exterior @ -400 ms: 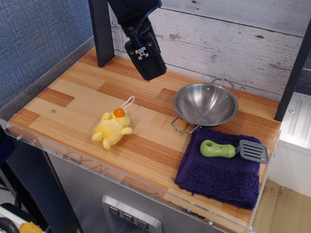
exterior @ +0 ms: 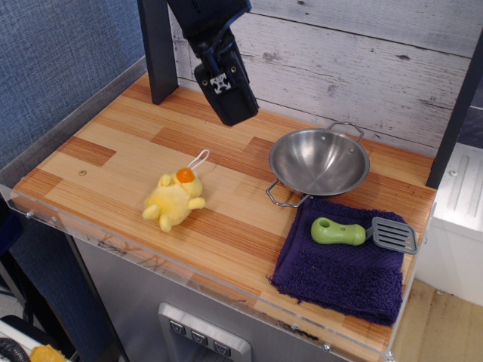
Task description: Pick up the green spatula and place it on the left of the pot
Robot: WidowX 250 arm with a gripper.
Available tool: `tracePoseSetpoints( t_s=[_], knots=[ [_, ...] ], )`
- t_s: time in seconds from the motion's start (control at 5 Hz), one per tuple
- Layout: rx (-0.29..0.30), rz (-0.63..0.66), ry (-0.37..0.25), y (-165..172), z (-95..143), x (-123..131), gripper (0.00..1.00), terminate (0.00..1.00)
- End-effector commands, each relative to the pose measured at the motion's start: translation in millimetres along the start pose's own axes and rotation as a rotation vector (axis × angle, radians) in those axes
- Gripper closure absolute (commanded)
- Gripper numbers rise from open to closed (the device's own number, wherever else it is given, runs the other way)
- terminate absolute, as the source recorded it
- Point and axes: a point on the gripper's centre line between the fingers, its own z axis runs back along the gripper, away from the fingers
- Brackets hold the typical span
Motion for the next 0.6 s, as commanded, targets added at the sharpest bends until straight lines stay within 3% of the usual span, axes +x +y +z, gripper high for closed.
tracePoseSetpoints(
  t_s=[0.0,0.2,0.4],
  knots=[
    [-0.058,-0.336,-0.017,-24.3,-11.0,88.9,0.0,0.0],
    [-0.108,-0.455,0.02,-48.2,-24.6,115.8,0.0,0.0],
    [-0.167,-0.523,0.036,-61.6,-35.3,113.2,0.0,0.0]
  ],
)
